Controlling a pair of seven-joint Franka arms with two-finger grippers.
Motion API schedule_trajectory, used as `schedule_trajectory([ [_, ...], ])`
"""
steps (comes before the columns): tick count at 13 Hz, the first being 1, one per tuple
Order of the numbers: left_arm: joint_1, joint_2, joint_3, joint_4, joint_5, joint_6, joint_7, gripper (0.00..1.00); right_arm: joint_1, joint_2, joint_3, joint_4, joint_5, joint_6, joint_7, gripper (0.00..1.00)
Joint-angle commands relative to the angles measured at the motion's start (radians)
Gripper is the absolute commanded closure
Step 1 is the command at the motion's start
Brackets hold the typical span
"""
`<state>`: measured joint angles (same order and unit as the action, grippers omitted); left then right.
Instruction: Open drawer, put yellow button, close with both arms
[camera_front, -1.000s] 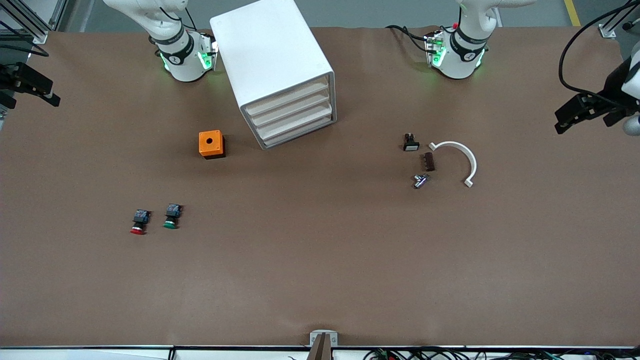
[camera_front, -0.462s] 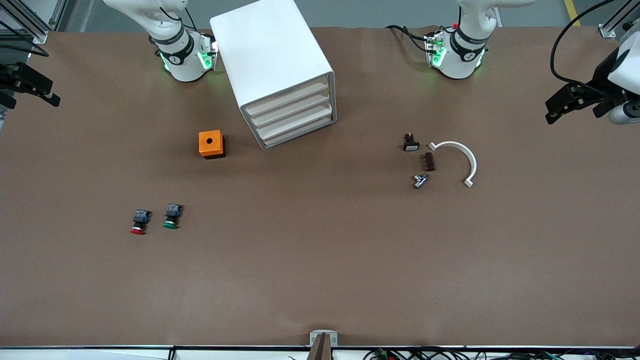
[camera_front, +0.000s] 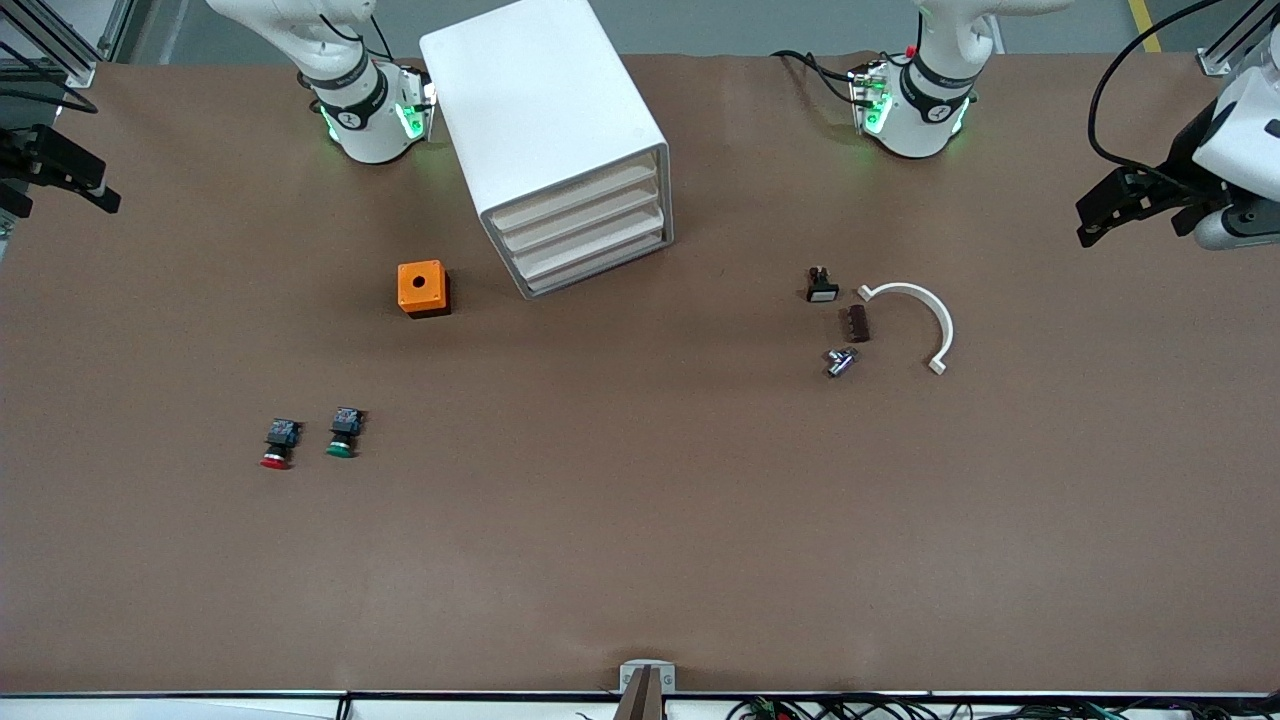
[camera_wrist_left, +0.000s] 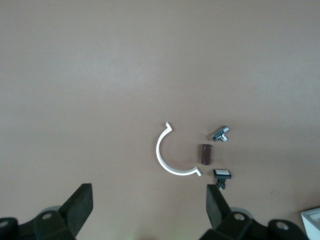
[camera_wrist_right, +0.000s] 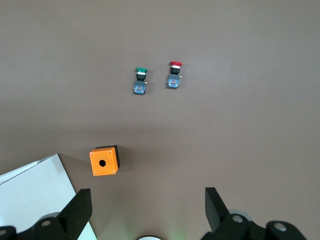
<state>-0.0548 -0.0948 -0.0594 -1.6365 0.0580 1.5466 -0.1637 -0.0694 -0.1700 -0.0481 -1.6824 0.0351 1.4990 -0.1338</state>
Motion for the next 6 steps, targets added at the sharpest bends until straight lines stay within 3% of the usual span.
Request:
schedule_trajectory([
  [1,0.009,-0.034,0.001,-0.028,-0.017,-0.013,0.104,0.00,0.002,-0.008,-0.002,0.003,0.000,-0.005,-0.010,0.00],
  [6,0.006,-0.026,0.001,-0.007,-0.024,-0.031,0.104,0.00,0.002,-0.008,-0.001,0.004,0.000,-0.003,-0.010,0.00],
])
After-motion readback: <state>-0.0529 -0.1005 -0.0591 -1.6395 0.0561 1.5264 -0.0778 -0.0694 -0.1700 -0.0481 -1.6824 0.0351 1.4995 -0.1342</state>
